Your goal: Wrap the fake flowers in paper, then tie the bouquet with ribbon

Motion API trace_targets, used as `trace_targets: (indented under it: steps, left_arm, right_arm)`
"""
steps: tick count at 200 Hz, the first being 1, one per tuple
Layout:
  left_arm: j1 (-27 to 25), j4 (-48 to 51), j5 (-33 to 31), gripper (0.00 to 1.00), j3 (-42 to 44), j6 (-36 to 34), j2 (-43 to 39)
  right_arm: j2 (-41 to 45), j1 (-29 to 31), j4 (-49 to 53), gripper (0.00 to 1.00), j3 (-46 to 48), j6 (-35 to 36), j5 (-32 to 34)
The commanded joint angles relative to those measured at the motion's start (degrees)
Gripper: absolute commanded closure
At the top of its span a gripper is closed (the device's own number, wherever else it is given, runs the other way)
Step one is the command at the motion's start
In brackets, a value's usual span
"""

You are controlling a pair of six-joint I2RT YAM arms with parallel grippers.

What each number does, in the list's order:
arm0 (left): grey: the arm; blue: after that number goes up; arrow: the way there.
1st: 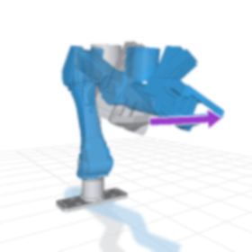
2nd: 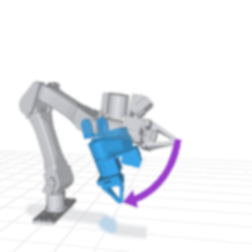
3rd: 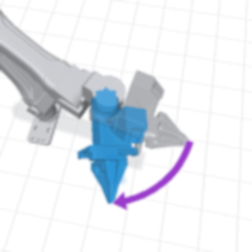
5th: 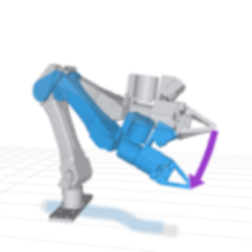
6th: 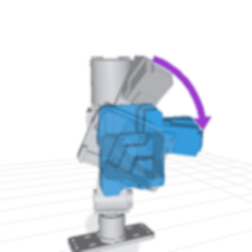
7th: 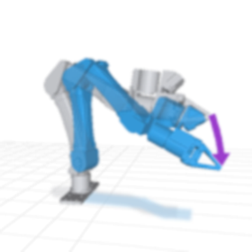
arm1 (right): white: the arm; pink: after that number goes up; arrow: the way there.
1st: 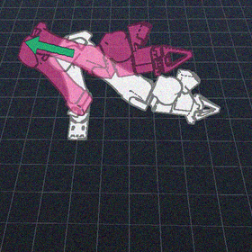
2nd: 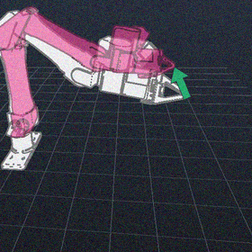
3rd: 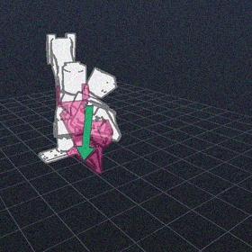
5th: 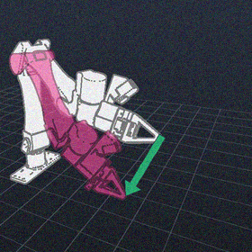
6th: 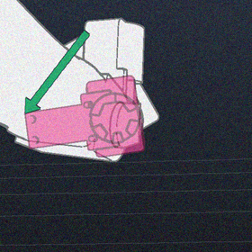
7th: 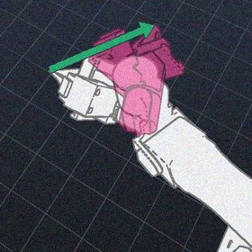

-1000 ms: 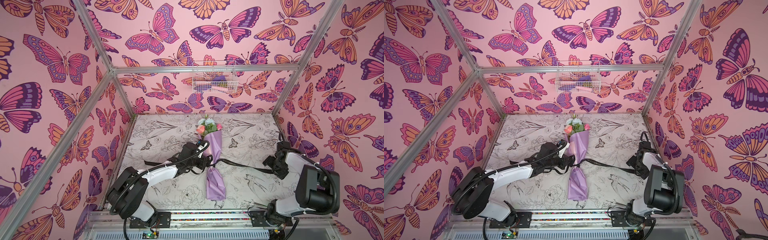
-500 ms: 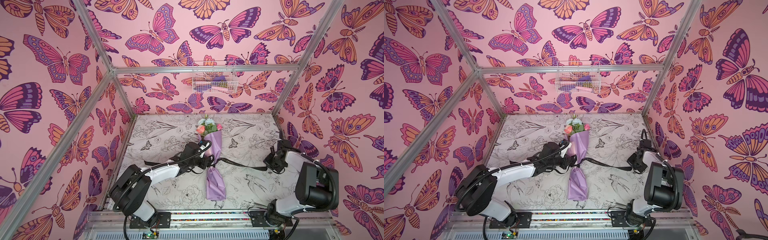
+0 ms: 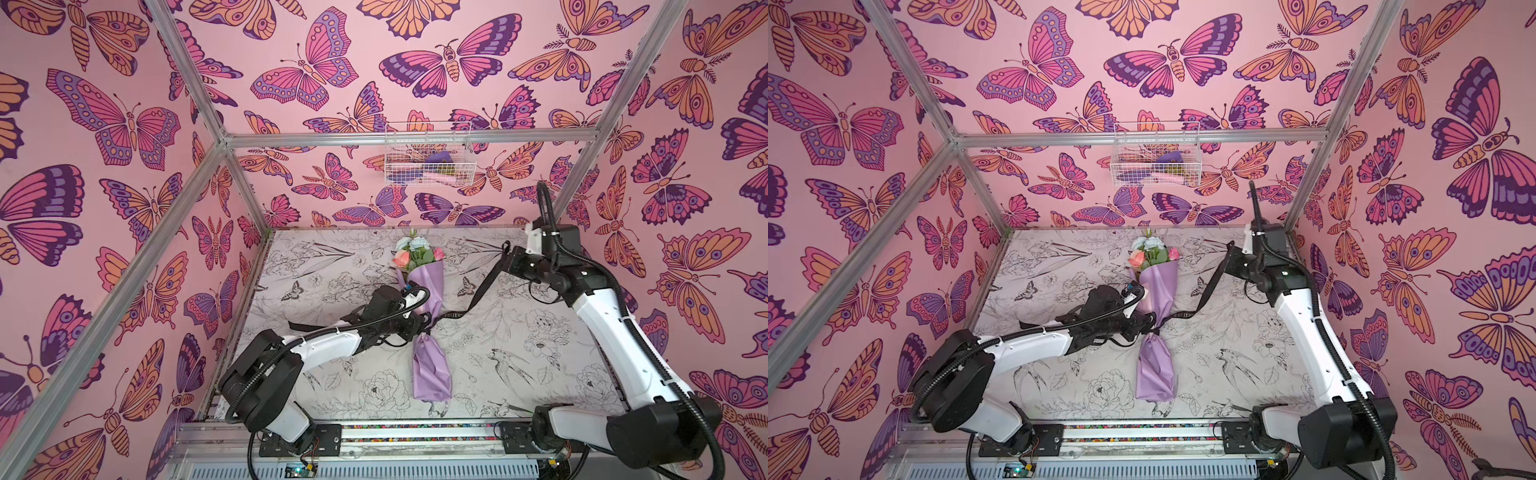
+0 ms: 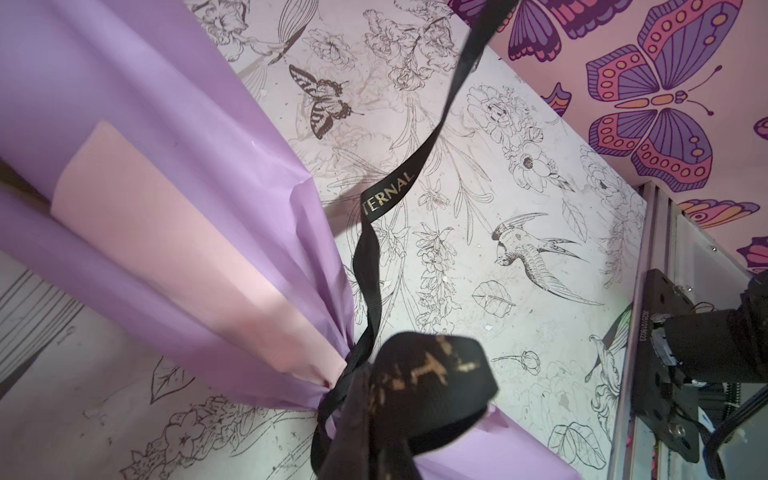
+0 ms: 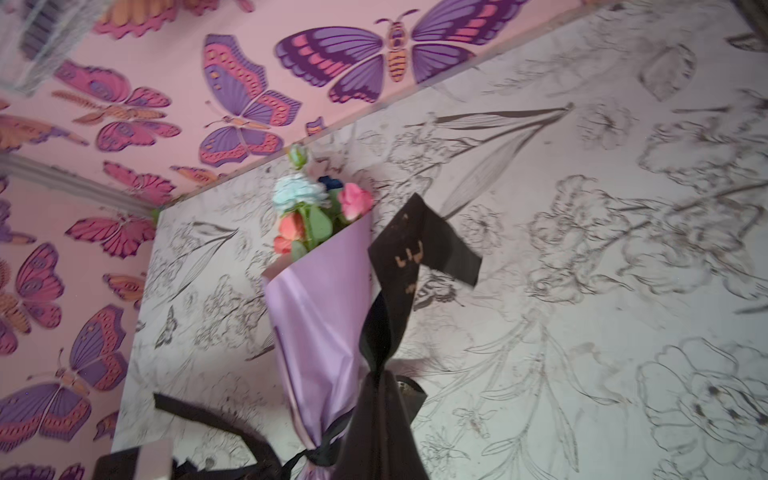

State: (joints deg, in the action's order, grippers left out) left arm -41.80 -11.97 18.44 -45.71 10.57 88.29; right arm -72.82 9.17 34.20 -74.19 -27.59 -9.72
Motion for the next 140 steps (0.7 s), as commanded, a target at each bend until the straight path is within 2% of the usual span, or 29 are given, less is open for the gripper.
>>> trace_targets:
  steps: [1, 62, 140]
  left_arm:
    - [-0.6, -4.5, -0.6, 1.00, 1.8, -4.2, -1.3]
    - [-1.3, -13.2, -0.4, 1.00, 5.9, -10.3, -2.6]
    - [-3.1, -19.2, -0.5, 1.00, 9.9, -21.2, -4.1]
  right_arm:
    - [-1.6, 6.6, 2.5, 1.00, -4.8, 0.9, 1.5]
    - [-13.1, 20.6, 1.4, 1.00, -24.0, 1.5, 0.4]
    - [-31.9, 35.6, 8.4, 1.00, -47.3, 4.3, -1.5]
